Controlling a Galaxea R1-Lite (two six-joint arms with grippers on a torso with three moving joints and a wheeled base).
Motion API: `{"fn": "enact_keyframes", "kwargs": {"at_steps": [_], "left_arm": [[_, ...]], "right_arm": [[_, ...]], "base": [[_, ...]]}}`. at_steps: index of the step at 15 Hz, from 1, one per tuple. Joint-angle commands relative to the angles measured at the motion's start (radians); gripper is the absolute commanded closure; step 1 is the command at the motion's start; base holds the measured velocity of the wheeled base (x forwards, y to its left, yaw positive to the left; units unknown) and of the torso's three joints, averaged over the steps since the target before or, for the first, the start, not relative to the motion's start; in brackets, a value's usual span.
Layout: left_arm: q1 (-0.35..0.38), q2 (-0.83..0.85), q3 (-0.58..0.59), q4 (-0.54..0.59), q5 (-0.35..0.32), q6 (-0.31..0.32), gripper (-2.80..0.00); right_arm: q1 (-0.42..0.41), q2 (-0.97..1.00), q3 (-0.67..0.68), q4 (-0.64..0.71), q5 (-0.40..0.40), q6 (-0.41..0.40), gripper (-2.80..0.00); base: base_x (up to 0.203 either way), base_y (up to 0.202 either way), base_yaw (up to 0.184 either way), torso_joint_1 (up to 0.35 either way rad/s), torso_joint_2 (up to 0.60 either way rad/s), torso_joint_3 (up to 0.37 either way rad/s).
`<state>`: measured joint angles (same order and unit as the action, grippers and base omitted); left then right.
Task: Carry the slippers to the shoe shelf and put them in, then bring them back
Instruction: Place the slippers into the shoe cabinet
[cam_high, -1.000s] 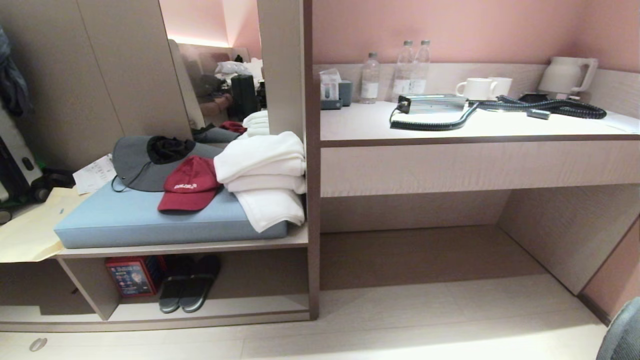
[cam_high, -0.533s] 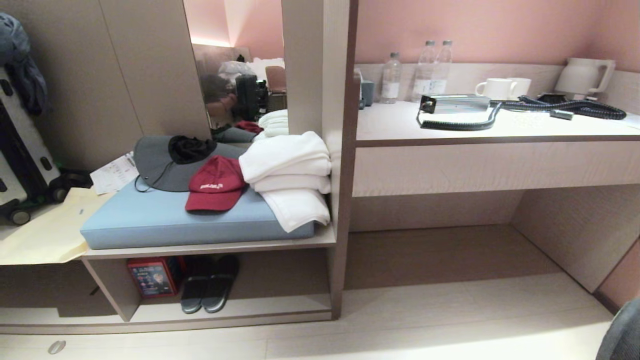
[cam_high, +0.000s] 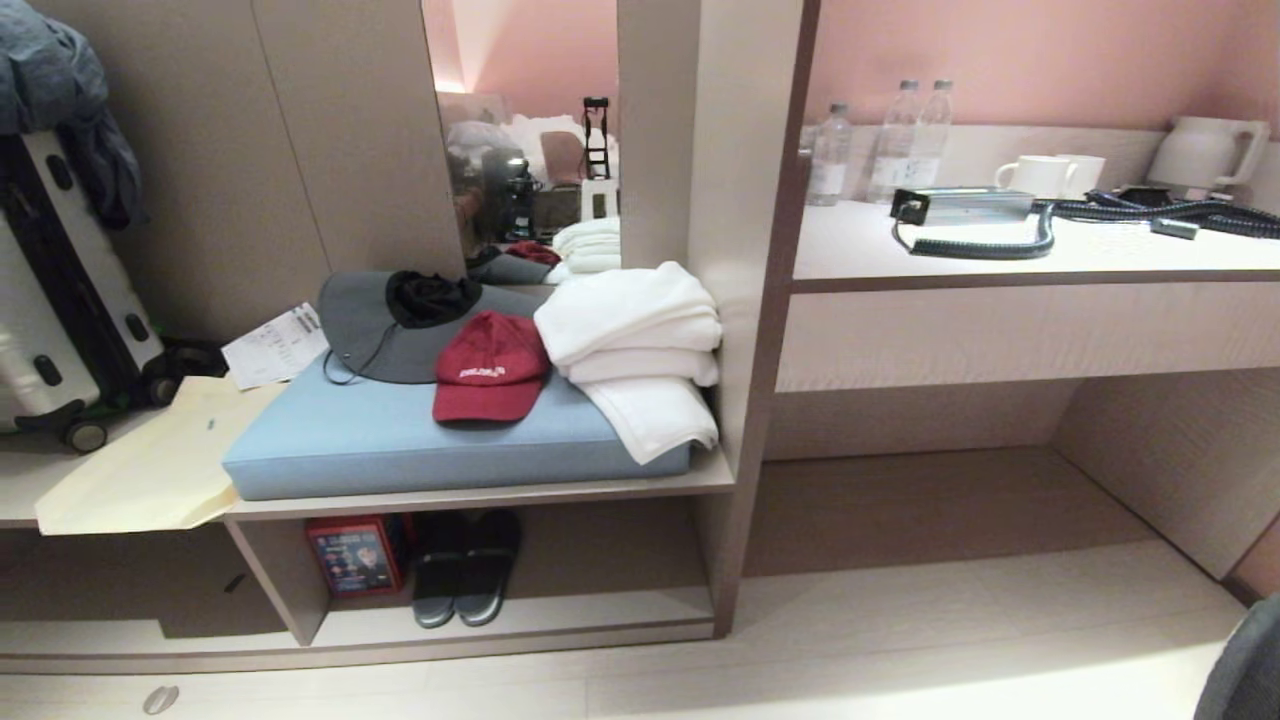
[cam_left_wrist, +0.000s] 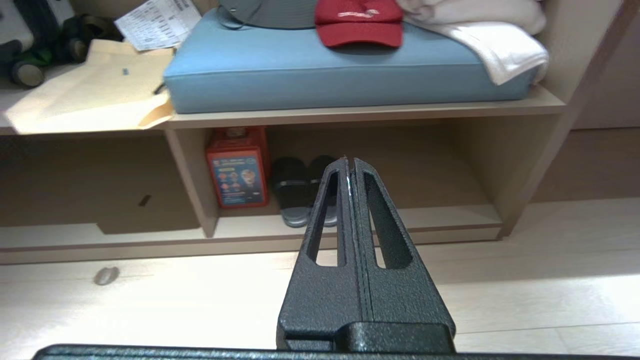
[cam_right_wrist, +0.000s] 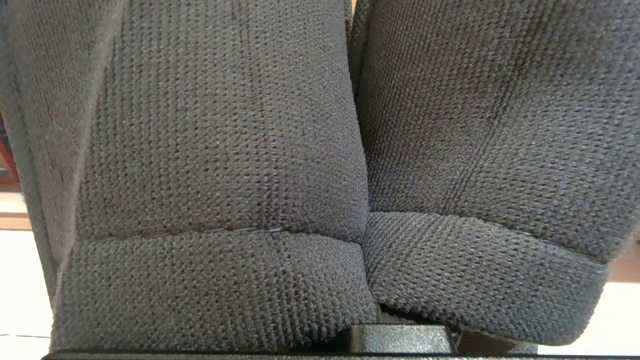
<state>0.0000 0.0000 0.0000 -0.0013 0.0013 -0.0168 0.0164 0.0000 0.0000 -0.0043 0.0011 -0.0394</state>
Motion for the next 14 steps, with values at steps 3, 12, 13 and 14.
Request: {"fn": "enact_keyframes", "kwargs": {"at_steps": [3,12,13,14], "left_arm": [[0.001,0.0,0.002,0.0,0.0,0.0,0.0],[0.001,0.0,0.002,0.0,0.0,0.0,0.0],[0.0,0.0,0.002,0.0,0.0,0.0,0.0],[0.0,0.0,0.002,0.0,0.0,0.0,0.0]], "right_arm": [[0.0,0.002,0.0,0.0,0.0,-0.001,0.0],[0.0,0.002,0.0,0.0,0.0,-0.001,0.0],[0.0,0.002,0.0,0.0,0.0,-0.001,0.0],[0.0,0.002,0.0,0.0,0.0,-0.001,0.0]], "base": [[0.0,0.194,-0.001,0.001,0.0,0.0],[0.0,0.195,-0.003,0.002,0.0,0.002],[0.0,0.201,-0.006,0.002,0.0,0.007],[0.0,0.196,-0.001,0.002,0.0,-0.002]]}}
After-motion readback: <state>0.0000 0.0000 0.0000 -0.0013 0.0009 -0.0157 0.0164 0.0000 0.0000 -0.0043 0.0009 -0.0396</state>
